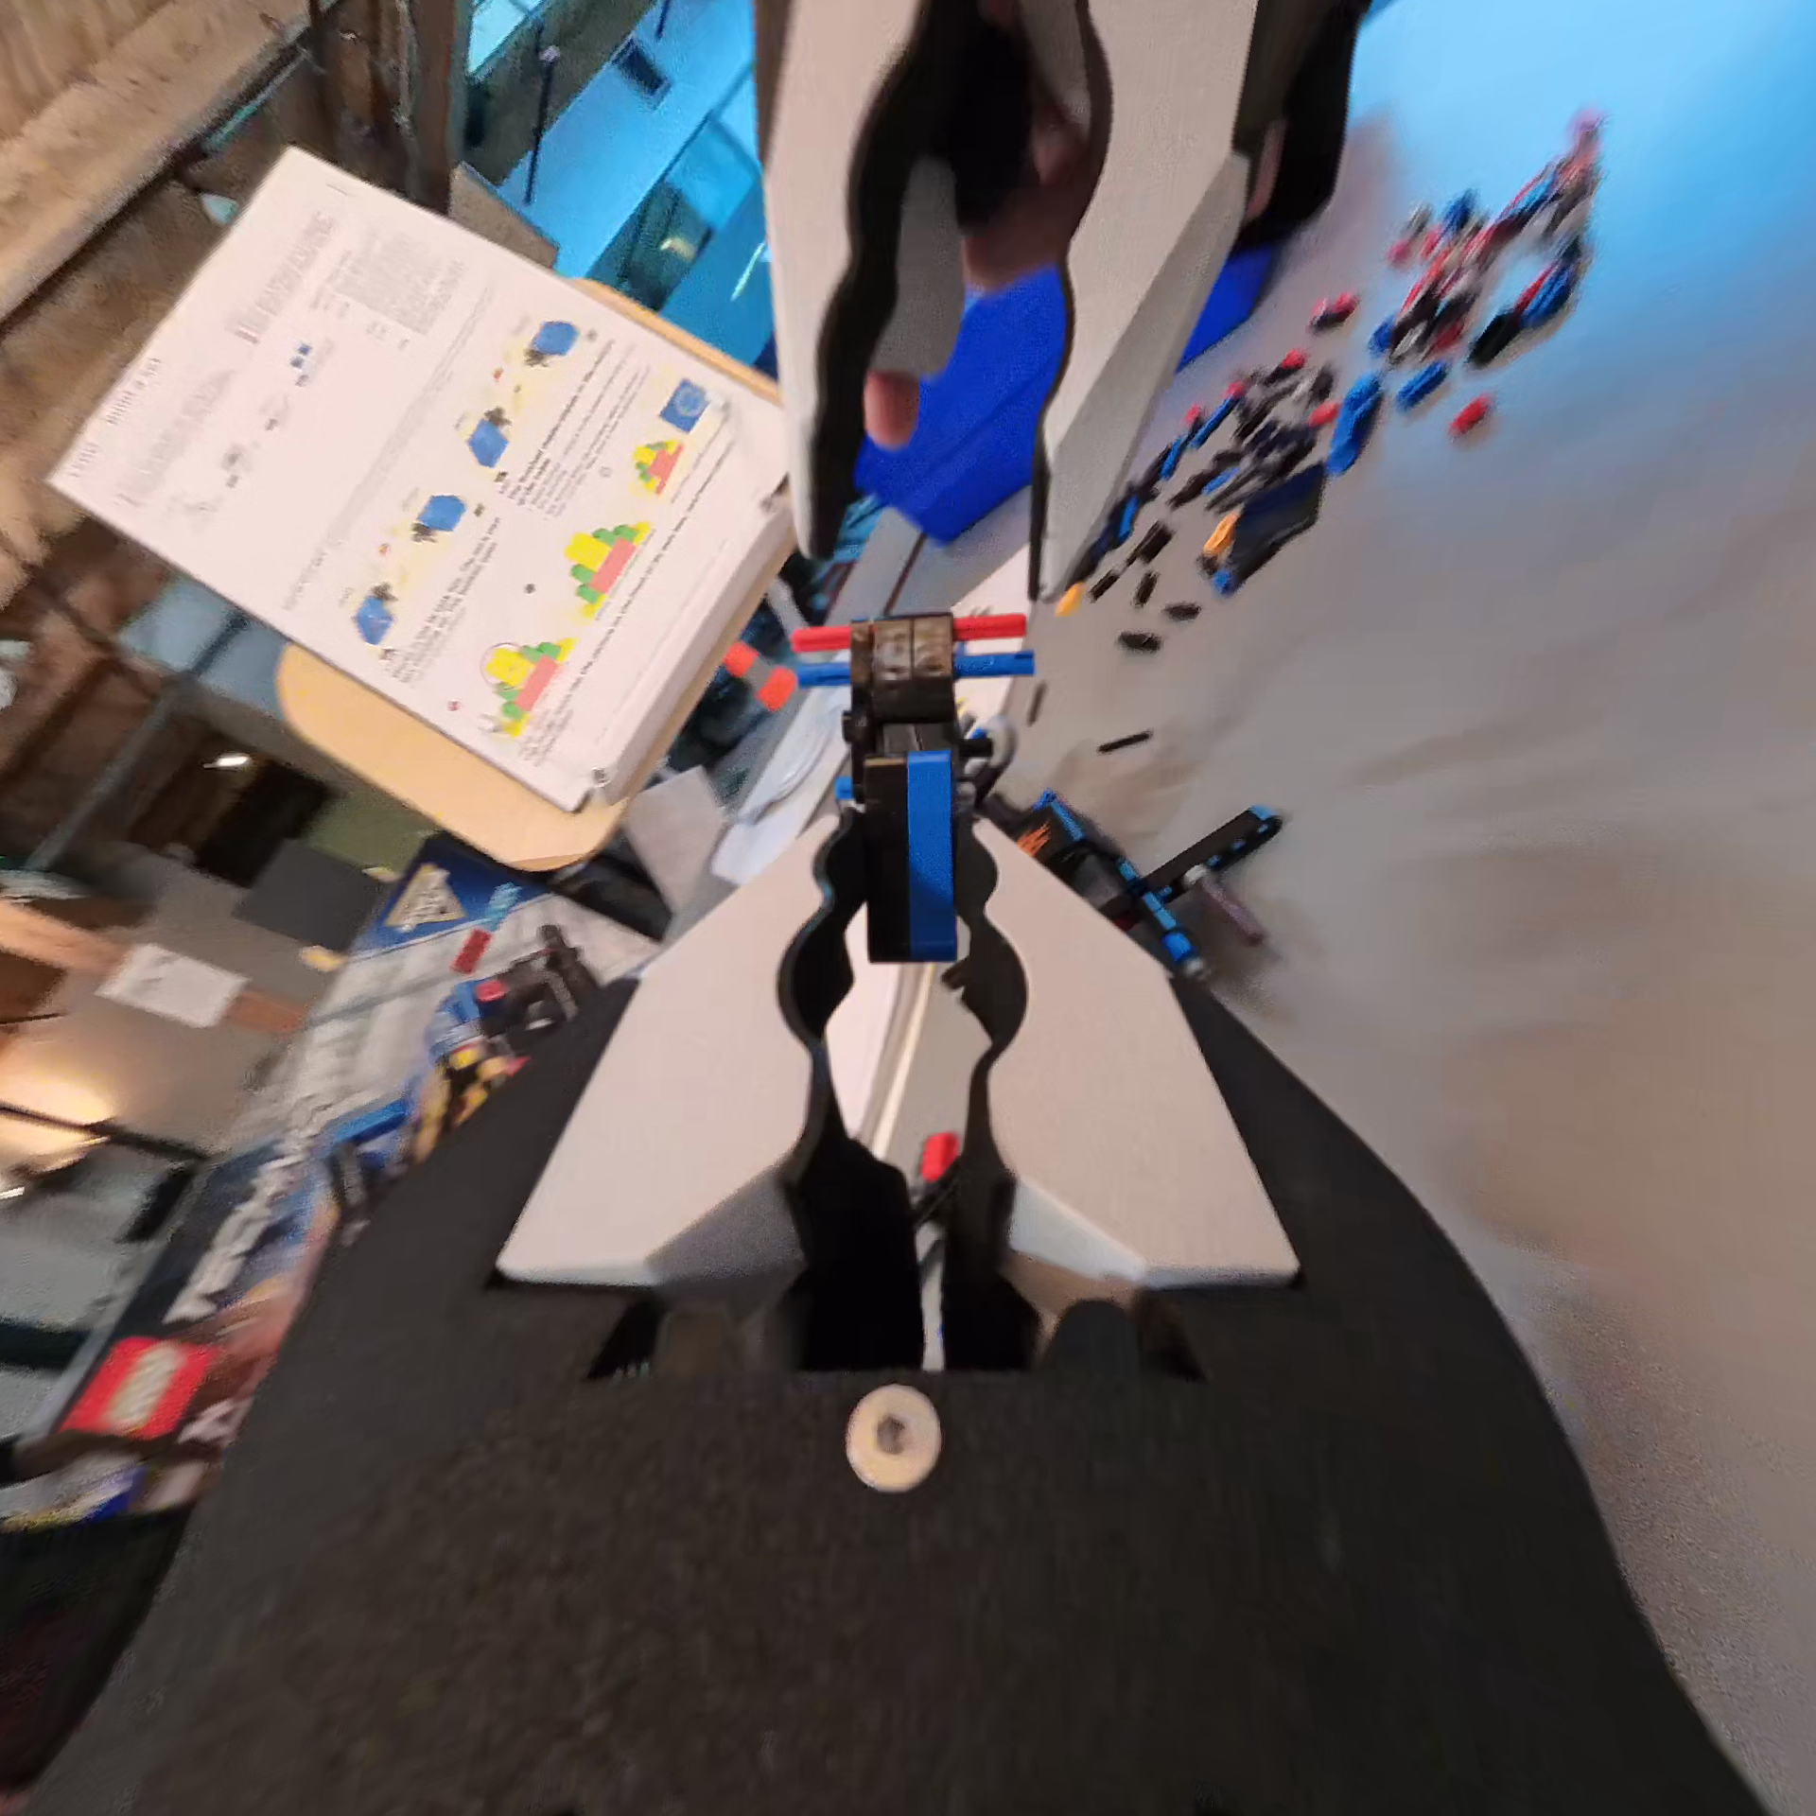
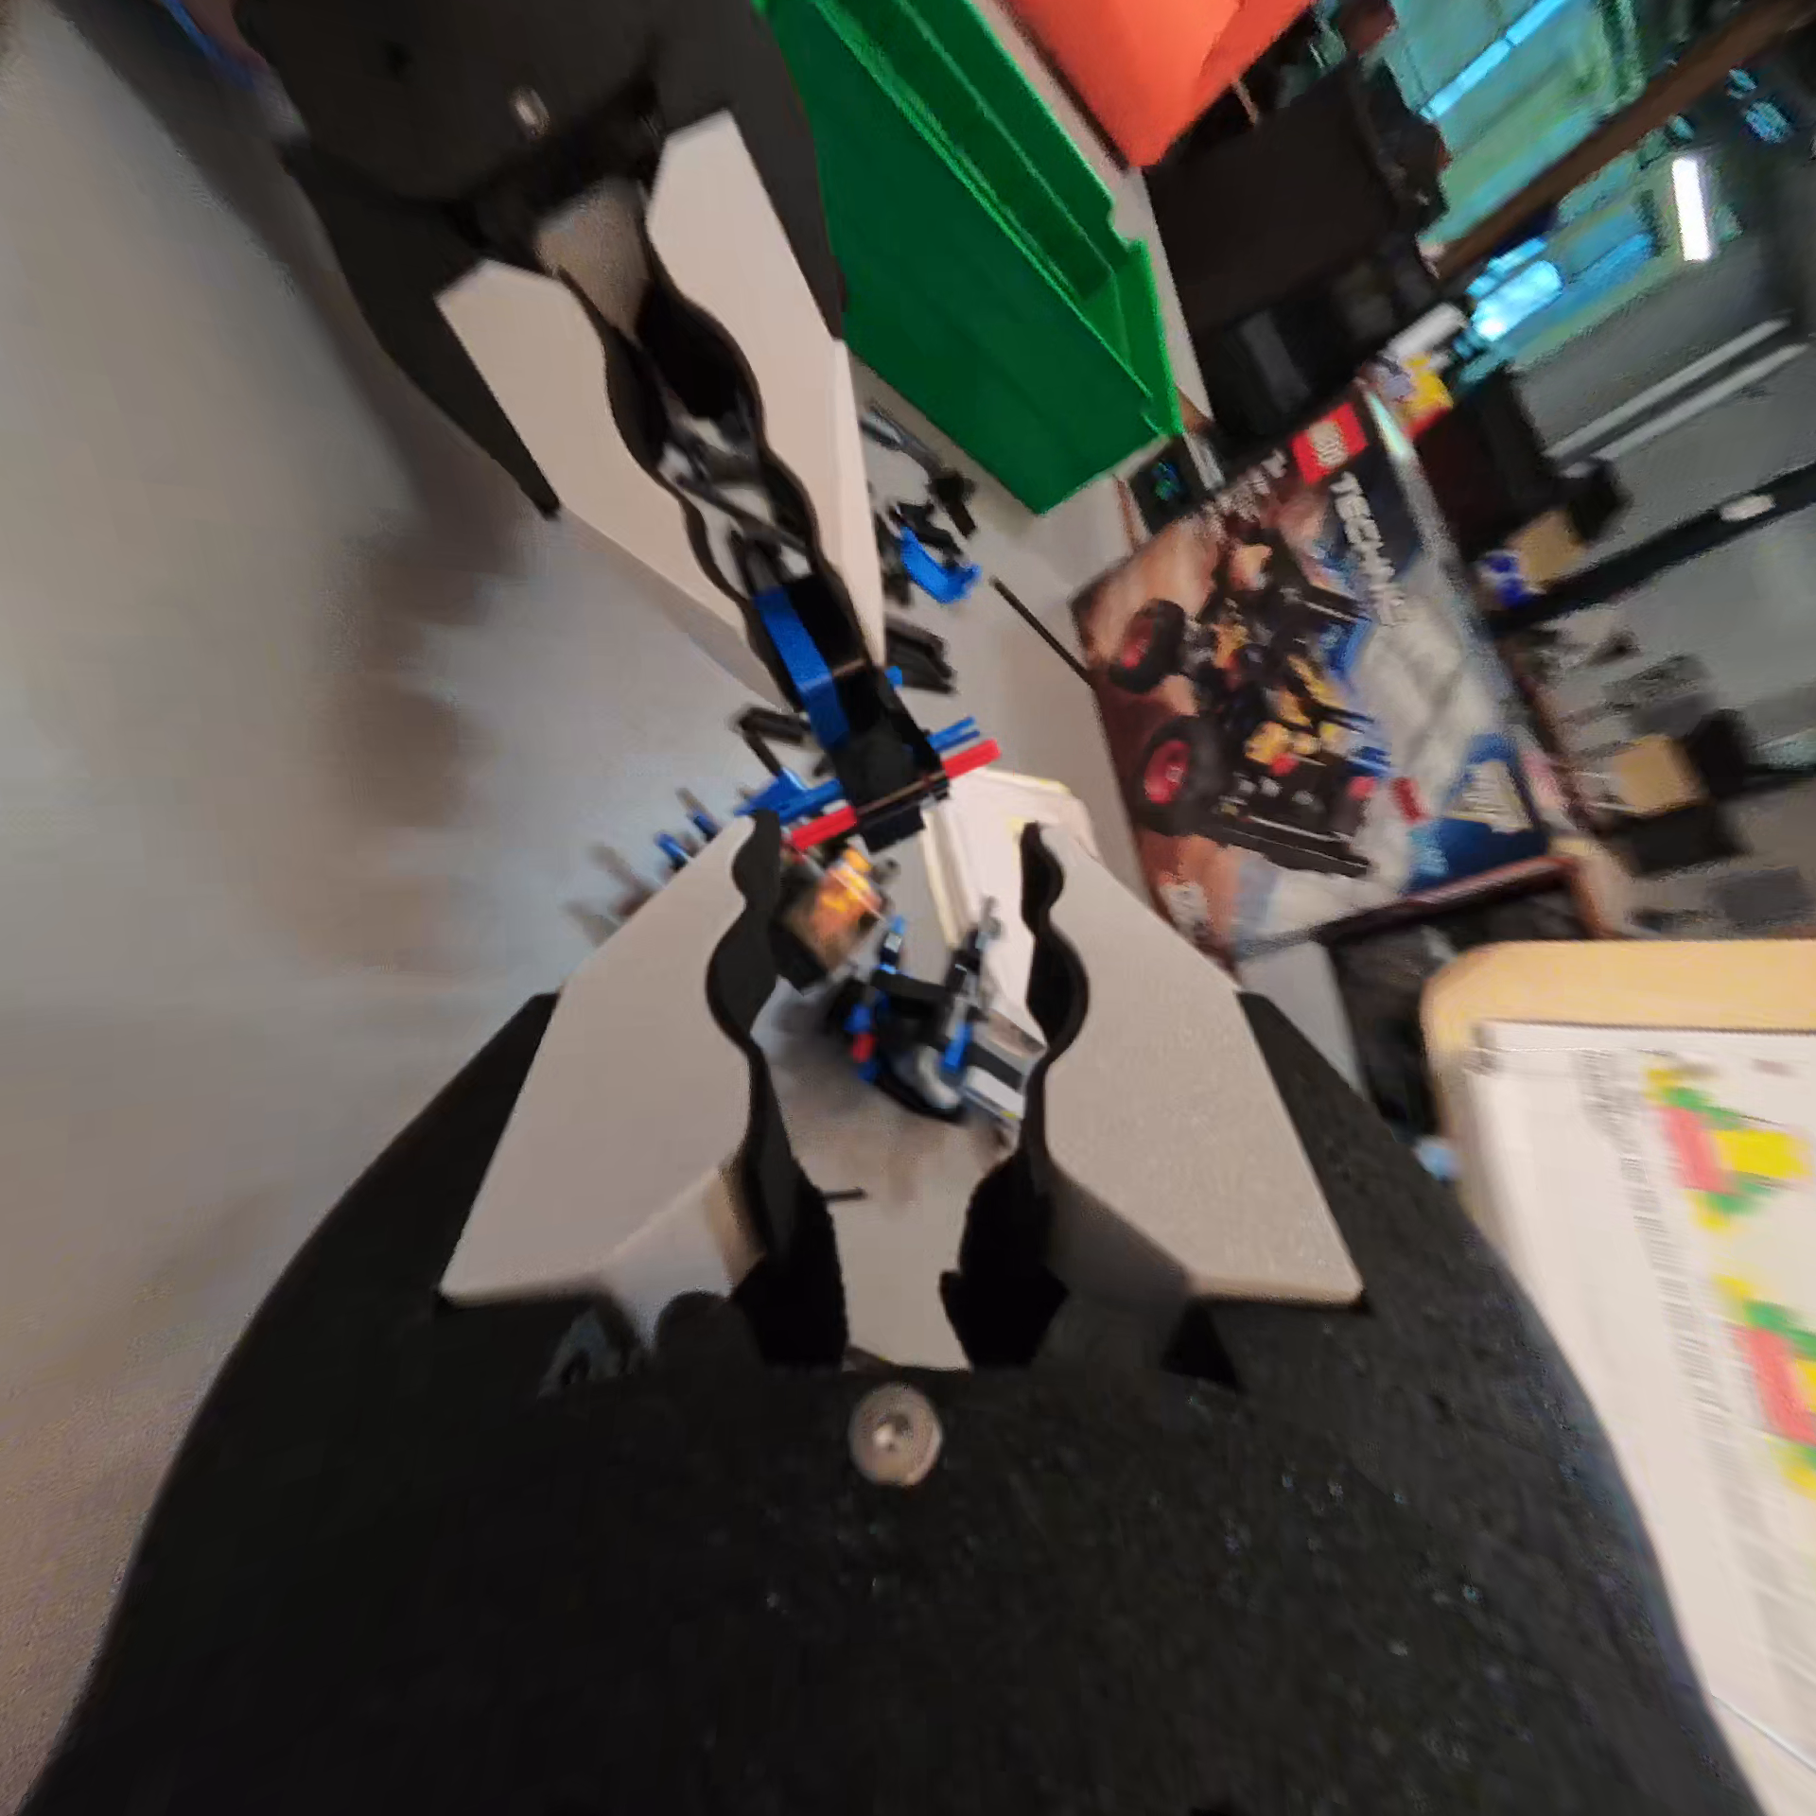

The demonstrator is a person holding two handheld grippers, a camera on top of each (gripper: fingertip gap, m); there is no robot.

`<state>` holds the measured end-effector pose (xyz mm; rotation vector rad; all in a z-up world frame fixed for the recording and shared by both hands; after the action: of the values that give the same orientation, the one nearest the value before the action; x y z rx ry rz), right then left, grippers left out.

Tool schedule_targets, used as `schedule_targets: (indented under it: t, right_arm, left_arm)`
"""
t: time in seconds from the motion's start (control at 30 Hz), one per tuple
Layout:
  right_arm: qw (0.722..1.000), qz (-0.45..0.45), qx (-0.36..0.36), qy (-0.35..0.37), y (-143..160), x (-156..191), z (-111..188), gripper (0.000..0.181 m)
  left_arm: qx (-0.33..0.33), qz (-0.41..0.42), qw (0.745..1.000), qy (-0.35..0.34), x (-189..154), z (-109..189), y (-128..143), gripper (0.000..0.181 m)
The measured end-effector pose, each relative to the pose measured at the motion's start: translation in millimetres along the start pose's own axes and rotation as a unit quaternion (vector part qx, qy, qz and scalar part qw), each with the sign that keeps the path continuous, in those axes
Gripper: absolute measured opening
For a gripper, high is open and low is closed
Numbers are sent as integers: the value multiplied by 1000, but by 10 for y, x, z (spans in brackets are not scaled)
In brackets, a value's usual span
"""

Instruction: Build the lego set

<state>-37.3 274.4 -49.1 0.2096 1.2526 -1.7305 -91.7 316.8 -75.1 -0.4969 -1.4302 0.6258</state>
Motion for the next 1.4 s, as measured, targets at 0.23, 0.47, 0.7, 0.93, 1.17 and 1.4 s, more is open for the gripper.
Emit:
schedule_targets:
  t: [0.23,0.47,0.7,0.93,1.17,1.4]
  right_arm:
    - [927,-206,-277,-144,-234,68,189,44]
    - [947,-177,-253,-93,-116,73,72,47]
    - [914,-223,-304,-151,-180,183,143,68]
    - [913,-218,-328,-108,-292,205,1,42]
    - [931,-221,-267,-115,-189,204,-19,41]
    - [959,-149,-231,-72,-207,239,-35,42]
  left_arm:
    - [-80,212,966,125,-17,98,-239,15]
    - [-78,198,967,144,-127,80,-238,15]
    - [-101,240,955,141,-46,108,-285,15]
    - [-127,291,935,160,-99,109,-366,15]
    - [-86,241,951,172,-119,97,-255,33]
    - [-79,267,939,203,42,70,-420,30]
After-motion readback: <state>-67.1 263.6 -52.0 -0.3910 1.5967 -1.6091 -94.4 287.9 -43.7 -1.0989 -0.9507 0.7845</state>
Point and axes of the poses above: each gripper's, where its closed fingertips meet, z back along the fingers, y out of its underside, x = y × z across the jaws, the point moved 2 cm from there along z, back along the fingers, and after that the axes turned 4 degrees about -y, right-handed, at the moved point
